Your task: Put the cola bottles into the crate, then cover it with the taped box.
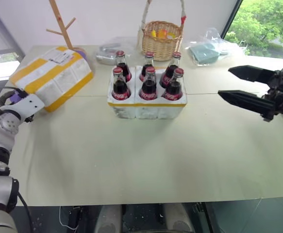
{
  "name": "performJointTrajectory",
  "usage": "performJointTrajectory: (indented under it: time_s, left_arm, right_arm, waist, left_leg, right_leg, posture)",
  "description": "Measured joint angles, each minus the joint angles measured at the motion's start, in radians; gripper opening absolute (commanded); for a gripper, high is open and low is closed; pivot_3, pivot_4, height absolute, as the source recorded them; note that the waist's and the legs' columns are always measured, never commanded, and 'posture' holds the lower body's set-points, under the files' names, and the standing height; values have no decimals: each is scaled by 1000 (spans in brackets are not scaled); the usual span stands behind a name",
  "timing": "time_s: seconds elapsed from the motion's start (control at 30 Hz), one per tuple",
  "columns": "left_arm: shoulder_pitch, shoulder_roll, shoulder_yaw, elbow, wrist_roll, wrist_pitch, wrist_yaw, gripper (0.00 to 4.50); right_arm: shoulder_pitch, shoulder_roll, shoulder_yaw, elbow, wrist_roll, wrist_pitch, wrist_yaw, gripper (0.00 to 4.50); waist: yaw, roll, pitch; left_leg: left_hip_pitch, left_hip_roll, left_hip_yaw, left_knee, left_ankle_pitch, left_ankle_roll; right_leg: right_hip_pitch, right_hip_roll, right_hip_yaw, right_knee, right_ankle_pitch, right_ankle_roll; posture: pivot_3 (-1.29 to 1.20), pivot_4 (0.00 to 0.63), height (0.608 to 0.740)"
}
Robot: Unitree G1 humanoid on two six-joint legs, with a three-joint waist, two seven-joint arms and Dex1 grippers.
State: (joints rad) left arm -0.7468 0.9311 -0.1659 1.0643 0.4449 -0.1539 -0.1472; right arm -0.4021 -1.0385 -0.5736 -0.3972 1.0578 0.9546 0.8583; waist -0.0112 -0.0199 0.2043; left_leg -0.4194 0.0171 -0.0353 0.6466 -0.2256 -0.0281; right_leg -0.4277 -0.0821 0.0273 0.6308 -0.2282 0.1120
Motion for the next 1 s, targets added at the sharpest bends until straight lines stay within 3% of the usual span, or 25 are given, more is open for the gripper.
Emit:
performJointTrajectory:
  time_s: [0.2, 0.3, 0.47, 1.0]
  left_arm:
    - [-53, -34, -19, 86, 15, -23, 28, 4500]
    - [-85, -42, -25, 124, 24, -31, 36, 3687]
    - [-117, -53, -38, 154, 28, -35, 54, 1140]
    - [-191, -26, -45, 151, 23, -56, 46, 1140]
  right_arm:
    - [18, -5, -15, -12, 17, 0, -13, 4395]
    - [31, -16, -32, -12, 26, 0, -14, 4500]
    - [37, -39, -42, -12, 42, 0, -15, 4500]
    - [141, -71, -120, -10, 54, 0, 6, 4500]
  waist:
    - [0, -1, 0]
    - [0, -1, 0]
    - [0, -1, 0]
    - [3, -2, -1]
  left_leg:
    - [0, 0, 0, 0, 0, 0]
    - [0, 0, 0, 0, 0, 0]
    - [0, 0, 0, 0, 0, 0]
    - [-1, 0, 0, 1, 0, 0]
  right_leg:
    - [0, 0, 0, 0, 0, 0]
    - [0, 0, 0, 0, 0, 0]
    - [0, 0, 0, 0, 0, 0]
    - [0, 0, 0, 0, 0, 1]
  posture:
    - [0, 150, 739]
    - [0, 150, 739]
    - [0, 150, 739]
    - [0, 150, 739]
